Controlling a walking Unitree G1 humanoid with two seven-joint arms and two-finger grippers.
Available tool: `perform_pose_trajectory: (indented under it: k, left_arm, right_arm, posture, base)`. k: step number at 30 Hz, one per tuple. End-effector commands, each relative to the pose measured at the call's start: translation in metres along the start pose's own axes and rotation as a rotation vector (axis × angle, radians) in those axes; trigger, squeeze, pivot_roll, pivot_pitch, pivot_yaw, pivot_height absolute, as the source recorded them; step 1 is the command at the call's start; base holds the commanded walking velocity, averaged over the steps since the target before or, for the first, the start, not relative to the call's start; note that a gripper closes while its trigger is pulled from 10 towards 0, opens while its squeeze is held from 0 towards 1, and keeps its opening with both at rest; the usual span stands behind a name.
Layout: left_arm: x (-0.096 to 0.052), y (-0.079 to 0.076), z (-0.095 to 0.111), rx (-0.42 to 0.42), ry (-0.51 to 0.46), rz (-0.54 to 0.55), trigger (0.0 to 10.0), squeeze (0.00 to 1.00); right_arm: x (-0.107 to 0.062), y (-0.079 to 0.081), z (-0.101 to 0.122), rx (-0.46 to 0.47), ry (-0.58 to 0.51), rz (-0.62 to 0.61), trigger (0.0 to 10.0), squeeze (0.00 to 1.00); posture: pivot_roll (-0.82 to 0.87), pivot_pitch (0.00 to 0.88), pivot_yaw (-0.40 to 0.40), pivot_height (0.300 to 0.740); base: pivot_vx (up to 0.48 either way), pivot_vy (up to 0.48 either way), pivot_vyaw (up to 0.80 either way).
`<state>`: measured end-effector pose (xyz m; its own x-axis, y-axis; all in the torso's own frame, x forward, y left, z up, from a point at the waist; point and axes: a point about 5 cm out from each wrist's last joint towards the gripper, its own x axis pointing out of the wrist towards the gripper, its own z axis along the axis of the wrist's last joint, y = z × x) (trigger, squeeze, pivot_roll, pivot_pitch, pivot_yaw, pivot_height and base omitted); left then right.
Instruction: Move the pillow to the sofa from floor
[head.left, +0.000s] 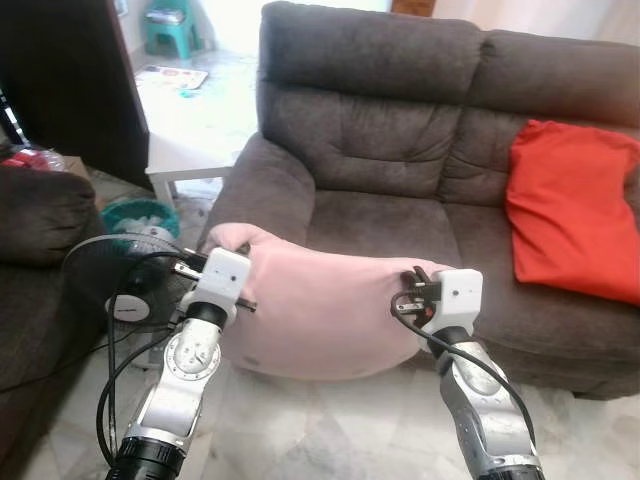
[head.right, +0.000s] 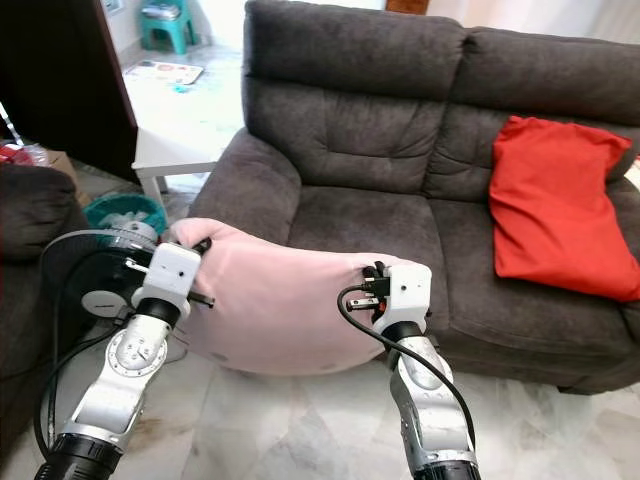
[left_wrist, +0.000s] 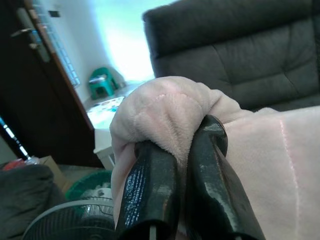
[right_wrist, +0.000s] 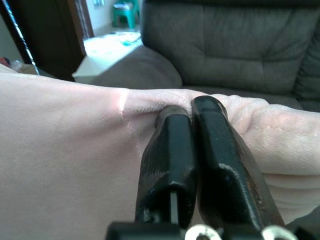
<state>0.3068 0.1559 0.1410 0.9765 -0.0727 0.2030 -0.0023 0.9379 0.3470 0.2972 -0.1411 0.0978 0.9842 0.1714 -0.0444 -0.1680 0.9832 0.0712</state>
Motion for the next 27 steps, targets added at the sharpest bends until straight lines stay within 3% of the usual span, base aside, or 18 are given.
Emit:
perform_pose_trajectory:
  k: [1,4,6,9,17,23,27]
  left_arm:
    - [0.005,0.019,0.020,-0.019,-0.092,0.095,10.0,0.00]
    - [0.005,0.012,0.034,-0.032,-0.139,0.082,10.0,0.00]
    - [0.009,0.001,0.055,-0.067,-0.201,0.068,10.0,0.00]
    - [0.009,-0.005,0.060,-0.084,-0.209,0.057,10.0,0.00]
    - [0.006,-0.013,0.049,-0.071,-0.154,0.020,10.0,0.00]
    - [0.005,-0.010,0.039,-0.048,-0.115,0.012,10.0,0.00]
    - [0.003,-0.013,0.039,-0.050,-0.111,-0.009,10.0,0.00]
  right_arm:
    - [-0.002,-0.019,0.019,-0.012,-0.102,-0.089,10.0,0.00]
    - [-0.003,-0.017,0.023,-0.018,-0.121,-0.084,10.0,0.00]
    - [-0.007,-0.013,0.027,-0.040,-0.123,-0.061,10.0,0.00]
    - [-0.010,-0.011,0.028,-0.040,-0.127,-0.054,10.0,0.00]
    - [-0.013,-0.009,0.033,-0.020,-0.143,-0.069,10.0,0.00]
    - [-0.011,-0.018,0.028,-0.005,-0.117,-0.121,10.0,0.00]
    - [-0.012,-0.029,0.028,-0.048,-0.114,-0.153,10.0,0.00]
  posture:
    - [0.19,0.000,-0.098,0.740]
    - [0.18,0.000,-0.100,0.740]
    - [0.19,0.000,-0.101,0.740]
    - [0.18,0.000,-0.099,0.740]
    - [0.17,0.000,-0.090,0.740]
    - [0.17,0.000,-0.085,0.740]
    - [0.17,0.000,-0.073,0.740]
  base:
    - [0.000,0.000,0.00]
    - [0.000,0.000,0.00]
    - [0.000,0.000,0.00]
    - [0.000,0.000,0.00]
    - [0.000,0.000,0.00]
    - [0.000,0.000,0.00]
    - [0.000,0.000,0.00]
